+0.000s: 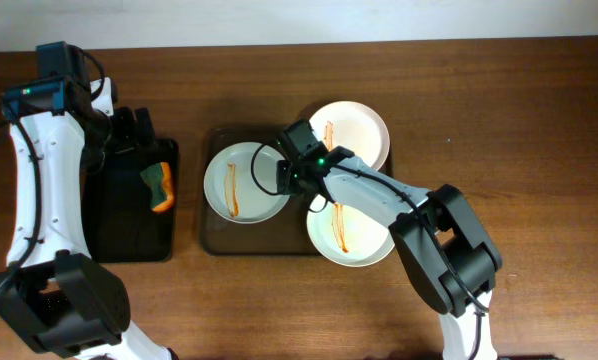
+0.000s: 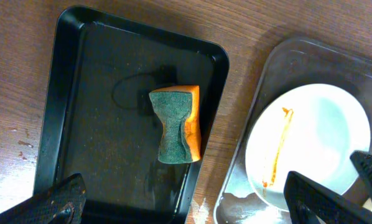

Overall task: Clean dirty plates on tray and stack at the side
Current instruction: 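Move the left gripper to the sponge and the right gripper to the left plate, then grasp the orange-green sponge with the left gripper and lift it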

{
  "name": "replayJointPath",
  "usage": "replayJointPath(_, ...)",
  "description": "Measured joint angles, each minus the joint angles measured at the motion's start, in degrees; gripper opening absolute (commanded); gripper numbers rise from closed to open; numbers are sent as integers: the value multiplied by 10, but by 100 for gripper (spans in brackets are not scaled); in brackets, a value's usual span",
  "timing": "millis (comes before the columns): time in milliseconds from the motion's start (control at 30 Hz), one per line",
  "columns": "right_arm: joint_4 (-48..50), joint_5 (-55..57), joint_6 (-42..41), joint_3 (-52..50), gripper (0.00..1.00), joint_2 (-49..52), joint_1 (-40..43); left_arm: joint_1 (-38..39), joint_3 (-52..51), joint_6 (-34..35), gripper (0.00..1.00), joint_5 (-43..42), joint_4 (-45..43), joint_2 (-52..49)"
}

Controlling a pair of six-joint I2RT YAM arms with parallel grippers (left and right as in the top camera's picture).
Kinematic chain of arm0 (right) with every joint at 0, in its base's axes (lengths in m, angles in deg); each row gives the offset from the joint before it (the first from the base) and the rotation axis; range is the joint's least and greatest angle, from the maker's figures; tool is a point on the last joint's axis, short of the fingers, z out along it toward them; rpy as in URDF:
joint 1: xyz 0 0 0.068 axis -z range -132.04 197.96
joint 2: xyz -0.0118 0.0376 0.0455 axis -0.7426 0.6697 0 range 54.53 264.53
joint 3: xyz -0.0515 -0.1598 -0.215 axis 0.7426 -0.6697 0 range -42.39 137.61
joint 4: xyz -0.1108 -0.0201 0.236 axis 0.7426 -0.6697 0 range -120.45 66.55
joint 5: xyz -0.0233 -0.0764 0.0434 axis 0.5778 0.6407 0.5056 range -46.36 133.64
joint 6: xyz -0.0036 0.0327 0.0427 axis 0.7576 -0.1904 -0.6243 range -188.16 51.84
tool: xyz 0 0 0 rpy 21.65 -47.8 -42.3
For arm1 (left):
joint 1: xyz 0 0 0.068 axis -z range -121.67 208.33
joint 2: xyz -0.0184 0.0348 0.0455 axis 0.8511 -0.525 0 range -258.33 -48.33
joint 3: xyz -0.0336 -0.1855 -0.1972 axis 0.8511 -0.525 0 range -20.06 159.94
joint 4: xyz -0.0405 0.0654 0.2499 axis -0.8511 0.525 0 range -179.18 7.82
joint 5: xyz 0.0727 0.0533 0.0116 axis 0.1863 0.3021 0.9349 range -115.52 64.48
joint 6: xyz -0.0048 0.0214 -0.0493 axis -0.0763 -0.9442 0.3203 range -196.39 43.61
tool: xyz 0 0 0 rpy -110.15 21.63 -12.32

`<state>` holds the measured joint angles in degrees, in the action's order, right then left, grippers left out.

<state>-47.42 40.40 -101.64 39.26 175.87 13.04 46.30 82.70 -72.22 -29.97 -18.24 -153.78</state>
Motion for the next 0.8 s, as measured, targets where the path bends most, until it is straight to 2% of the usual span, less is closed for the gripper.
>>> replayJointPath(100,-3,-18,-10,-1,22,0,0,0,0,0,100,0,2,0)
replayJointPath(167,-2,-21,-8,-1,4,0,1,0,0,0,100,0,2,0)
replayJointPath(367,-4,-29,-15,-2,4,0,3,0,-53,0,97,-1,-59,-1)
replayJointPath(467,-5,-29,-16,-2,4,0,3,0,-82,-2,88,-1,-99,-18)
replayJointPath(500,-5,-29,-17,-2,4,0,3,0,-86,-12,79,0,-109,-35)
replayJointPath(567,-5,-30,-17,-2,4,0,3,0,-90,-40,70,0,-112,-62)
replayJointPath(733,-5,-31,-17,-2,4,0,3,-1,-95,-90,61,-10,-112,-126)
replayJointPath(800,-5,-31,-17,-2,4,0,3,-1,-95,-108,52,-28,-106,-142)
